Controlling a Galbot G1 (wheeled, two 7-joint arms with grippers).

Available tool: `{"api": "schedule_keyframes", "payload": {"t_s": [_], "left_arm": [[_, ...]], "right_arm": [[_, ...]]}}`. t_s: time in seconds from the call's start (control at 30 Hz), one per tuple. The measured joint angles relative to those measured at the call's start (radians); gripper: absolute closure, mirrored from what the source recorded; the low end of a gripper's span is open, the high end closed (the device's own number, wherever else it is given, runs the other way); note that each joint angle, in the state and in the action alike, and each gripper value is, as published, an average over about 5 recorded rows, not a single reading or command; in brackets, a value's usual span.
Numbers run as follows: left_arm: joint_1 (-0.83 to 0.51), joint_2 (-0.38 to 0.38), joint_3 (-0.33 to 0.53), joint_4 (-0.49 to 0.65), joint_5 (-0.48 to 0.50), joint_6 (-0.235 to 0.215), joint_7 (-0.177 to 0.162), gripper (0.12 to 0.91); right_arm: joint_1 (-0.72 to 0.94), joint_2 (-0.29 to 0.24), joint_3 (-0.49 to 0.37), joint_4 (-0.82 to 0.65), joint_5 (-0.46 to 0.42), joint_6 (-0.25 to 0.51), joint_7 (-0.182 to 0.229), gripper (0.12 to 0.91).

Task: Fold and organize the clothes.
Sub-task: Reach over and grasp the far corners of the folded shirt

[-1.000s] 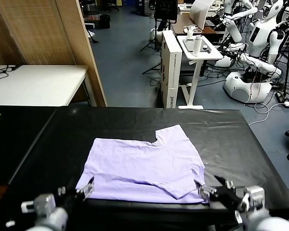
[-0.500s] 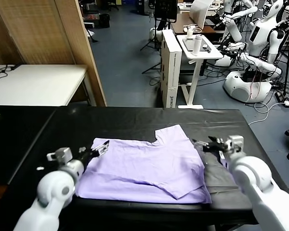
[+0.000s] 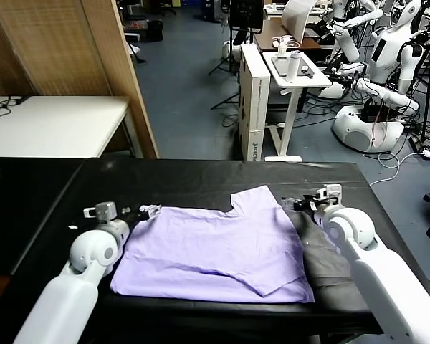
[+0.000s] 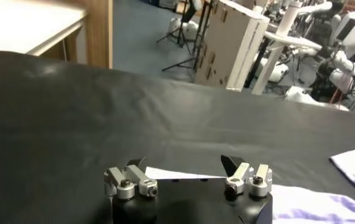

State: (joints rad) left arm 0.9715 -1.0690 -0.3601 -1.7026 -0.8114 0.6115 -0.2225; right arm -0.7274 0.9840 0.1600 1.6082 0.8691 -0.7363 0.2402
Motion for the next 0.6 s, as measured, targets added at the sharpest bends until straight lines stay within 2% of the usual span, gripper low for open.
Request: {"api": "schedule_keyframes", "payload": {"t_s": [0.13,0.4,0.6], "left_arm": [[-0.005,0.000,0.000,0.021,0.004,-0.007,0.001,0.123],[-0.006,0.000,0.001,0.038,0.009,-0.009,0.005,0.128],[0.000,0.000,0.001,0.049,0.015,-0.013,0.009,0.187]], "right_arm": [[0.018,0.013,-0.020,-0.024,-0.005,0.000,-0.010,0.132],[0.032,0.042,-0.058,-0.057,-0.038,0.000,-0.032,0.287],[0.032,0.056,-0.071,-0.070,-0.049,0.001,-0.034,0.378]]}}
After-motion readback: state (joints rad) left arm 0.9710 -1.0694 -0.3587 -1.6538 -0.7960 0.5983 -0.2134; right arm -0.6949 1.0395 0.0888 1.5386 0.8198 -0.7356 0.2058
